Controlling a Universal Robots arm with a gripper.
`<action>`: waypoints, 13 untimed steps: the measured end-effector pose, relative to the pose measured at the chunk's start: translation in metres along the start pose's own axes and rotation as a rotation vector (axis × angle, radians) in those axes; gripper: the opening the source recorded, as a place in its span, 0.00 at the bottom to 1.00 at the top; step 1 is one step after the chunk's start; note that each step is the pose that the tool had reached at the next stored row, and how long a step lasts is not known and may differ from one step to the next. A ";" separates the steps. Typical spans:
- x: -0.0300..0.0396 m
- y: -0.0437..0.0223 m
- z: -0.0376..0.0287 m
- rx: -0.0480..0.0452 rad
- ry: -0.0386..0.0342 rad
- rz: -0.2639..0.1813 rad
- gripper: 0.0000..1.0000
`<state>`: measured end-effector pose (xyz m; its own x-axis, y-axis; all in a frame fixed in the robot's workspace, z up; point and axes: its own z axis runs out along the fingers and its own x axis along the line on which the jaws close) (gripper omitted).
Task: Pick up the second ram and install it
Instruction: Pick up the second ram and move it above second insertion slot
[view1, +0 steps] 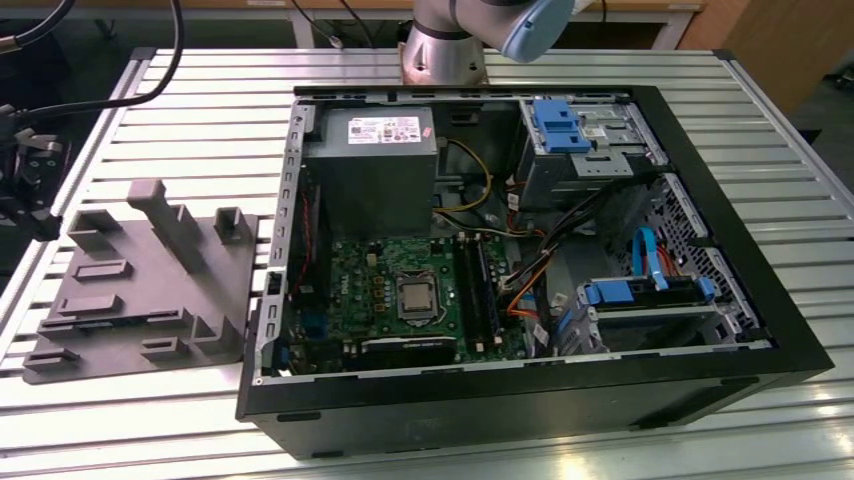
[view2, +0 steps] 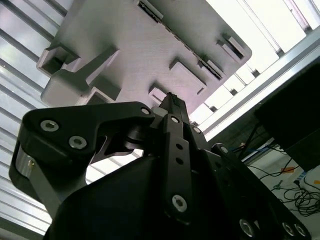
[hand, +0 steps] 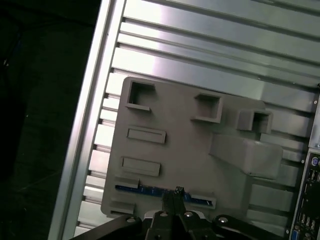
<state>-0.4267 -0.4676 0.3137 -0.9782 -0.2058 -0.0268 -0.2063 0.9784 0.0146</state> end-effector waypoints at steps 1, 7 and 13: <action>0.0000 0.0000 0.0000 -0.0002 0.0001 -0.008 0.11; 0.0000 0.0000 0.0000 -0.0014 0.0008 -0.052 0.11; 0.0000 0.0000 0.0000 -0.0026 0.0014 -0.096 0.11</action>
<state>-0.4267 -0.4676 0.3137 -0.9541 -0.2983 -0.0267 -0.2987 0.9542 0.0146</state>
